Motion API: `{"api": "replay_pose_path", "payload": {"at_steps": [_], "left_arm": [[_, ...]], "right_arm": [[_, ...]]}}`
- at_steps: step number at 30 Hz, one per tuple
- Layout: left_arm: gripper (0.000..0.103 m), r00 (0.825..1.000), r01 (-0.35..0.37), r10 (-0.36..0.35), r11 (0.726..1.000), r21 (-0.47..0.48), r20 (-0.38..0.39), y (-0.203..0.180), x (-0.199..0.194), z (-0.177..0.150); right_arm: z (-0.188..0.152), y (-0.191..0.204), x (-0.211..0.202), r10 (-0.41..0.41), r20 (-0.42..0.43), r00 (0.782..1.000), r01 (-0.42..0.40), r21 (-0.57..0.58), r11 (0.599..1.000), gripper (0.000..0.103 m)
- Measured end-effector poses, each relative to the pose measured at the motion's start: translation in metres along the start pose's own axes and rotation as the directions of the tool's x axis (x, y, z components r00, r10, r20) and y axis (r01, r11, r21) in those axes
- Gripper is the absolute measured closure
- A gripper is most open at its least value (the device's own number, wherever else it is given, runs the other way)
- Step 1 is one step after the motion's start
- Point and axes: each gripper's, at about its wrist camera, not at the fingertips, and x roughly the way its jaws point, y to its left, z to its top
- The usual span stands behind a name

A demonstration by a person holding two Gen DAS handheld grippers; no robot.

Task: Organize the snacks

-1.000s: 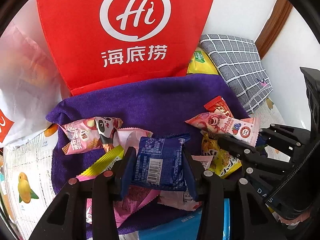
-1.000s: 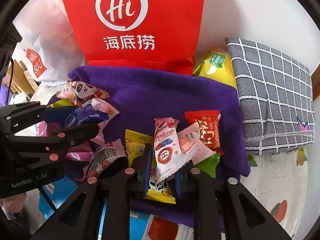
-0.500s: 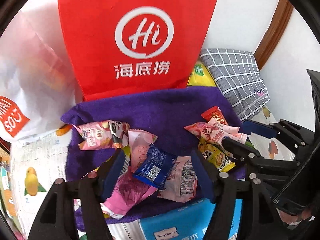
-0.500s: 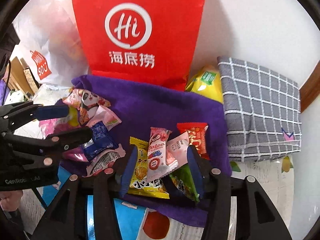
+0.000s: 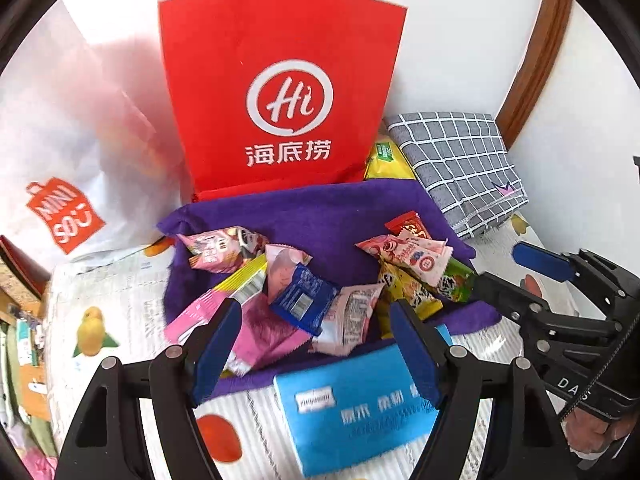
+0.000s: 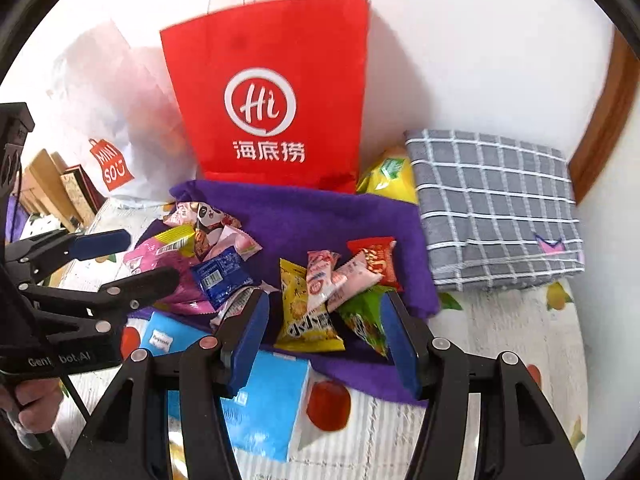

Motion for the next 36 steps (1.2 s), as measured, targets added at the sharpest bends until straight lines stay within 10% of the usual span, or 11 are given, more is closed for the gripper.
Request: {"api": "replay_pose_path", "payload": {"at_steps": [15, 22, 36], "left_arm": [[0.022, 0.993, -0.028, 0.032, 0.999, -0.039, 0.118, -0.013, -0.091, -0.054], [0.013, 0.98, -0.064, 0.073, 0.996, -0.056, 0.185, -0.022, -0.125, -0.081], [0.006, 0.96, -0.081, 0.104, 0.992, -0.096, 0.259, -0.033, -0.162, -0.116]], "right_arm": [[-0.059, -0.005, -0.073, -0.033, 0.006, 0.999, 0.032, 0.133, 0.991, 0.045], [-0.081, 0.007, -0.115, -0.114, 0.085, 0.99, 0.102, 0.135, 0.986, 0.016], [-0.109, 0.009, -0.157, -0.107, 0.124, 0.987, 0.081, 0.195, 0.977, 0.013]]}}
